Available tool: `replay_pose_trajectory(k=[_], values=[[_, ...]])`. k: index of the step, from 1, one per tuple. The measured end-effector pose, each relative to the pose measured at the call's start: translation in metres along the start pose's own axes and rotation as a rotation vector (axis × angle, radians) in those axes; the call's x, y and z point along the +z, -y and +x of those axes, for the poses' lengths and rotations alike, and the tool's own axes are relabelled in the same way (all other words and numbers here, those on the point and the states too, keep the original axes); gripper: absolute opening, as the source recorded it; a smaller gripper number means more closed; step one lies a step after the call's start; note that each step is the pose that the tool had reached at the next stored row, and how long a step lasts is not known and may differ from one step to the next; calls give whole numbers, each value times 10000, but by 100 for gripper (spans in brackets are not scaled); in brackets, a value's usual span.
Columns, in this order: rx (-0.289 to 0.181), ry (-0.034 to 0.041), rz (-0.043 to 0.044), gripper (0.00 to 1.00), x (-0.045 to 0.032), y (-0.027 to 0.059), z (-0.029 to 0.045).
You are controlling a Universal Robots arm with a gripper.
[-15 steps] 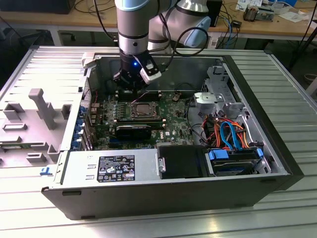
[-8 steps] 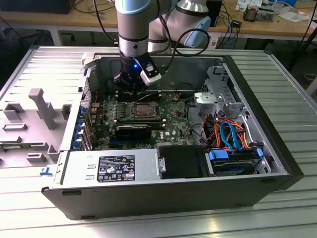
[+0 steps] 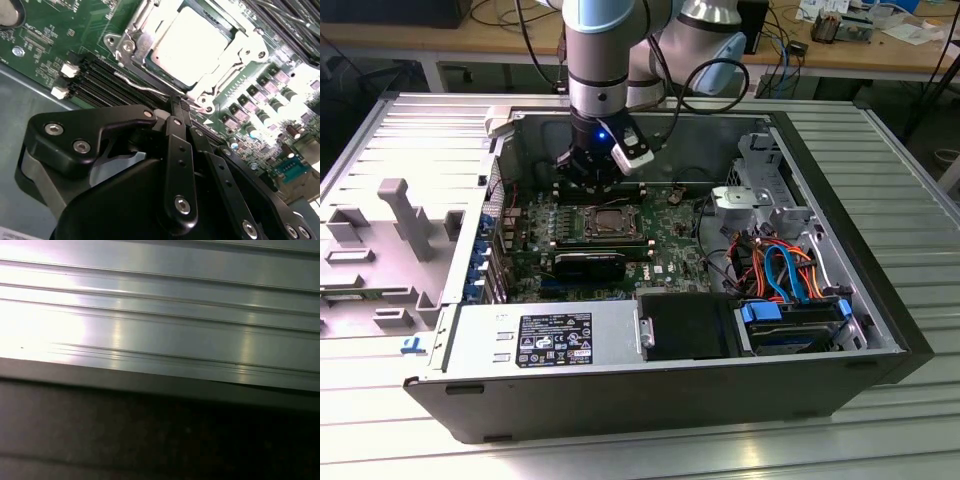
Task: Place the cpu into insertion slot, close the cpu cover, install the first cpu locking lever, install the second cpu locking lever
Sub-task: 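Install the first cpu locking lever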
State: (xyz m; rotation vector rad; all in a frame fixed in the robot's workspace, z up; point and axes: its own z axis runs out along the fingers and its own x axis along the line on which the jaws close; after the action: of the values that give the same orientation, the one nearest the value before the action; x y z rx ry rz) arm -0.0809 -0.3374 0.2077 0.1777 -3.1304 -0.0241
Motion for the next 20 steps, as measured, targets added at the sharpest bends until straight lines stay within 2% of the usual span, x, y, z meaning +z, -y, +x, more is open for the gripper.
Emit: replay_pose_trajectory(k=[14,20], values=[[-213,-4,3,11,32,23,-197],[-276,-2,0,11,38,26,-233]])
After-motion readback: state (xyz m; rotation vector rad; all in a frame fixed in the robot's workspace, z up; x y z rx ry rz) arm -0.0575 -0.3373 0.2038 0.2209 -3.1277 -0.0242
